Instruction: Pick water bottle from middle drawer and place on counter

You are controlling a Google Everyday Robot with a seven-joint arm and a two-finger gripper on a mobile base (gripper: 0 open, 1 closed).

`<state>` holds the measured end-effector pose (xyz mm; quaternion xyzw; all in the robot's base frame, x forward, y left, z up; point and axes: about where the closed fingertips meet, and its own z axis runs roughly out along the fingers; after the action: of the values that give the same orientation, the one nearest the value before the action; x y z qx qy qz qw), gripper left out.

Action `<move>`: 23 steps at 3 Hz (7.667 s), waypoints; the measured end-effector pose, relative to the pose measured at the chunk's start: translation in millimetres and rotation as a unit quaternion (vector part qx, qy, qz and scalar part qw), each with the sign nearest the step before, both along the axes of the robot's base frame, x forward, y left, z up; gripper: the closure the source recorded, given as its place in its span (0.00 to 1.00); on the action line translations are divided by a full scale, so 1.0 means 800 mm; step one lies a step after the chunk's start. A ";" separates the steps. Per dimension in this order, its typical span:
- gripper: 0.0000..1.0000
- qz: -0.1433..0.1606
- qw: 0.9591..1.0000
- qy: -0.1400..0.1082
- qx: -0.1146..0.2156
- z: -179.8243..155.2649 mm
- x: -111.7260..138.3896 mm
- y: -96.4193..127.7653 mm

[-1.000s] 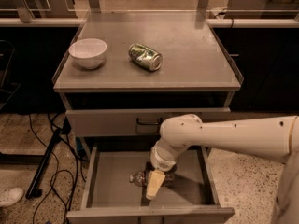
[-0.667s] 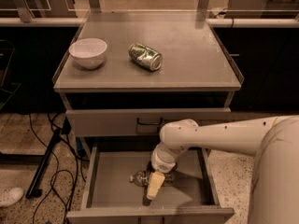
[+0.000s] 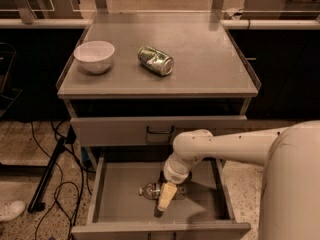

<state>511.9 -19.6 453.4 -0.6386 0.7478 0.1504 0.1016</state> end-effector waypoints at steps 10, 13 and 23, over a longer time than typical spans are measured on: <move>0.65 -0.053 0.998 0.013 0.032 -0.110 0.020 -0.001; 1.00 -0.054 0.998 0.014 0.032 -0.109 0.019 -0.002; 1.00 -0.166 0.984 -0.033 -0.053 0.129 -0.026 -0.206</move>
Offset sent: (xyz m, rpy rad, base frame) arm 0.0024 -0.0007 0.0004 0.0043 -0.0460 -0.0242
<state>491.3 -184.4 556.8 -0.5147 0.8467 0.0704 0.1154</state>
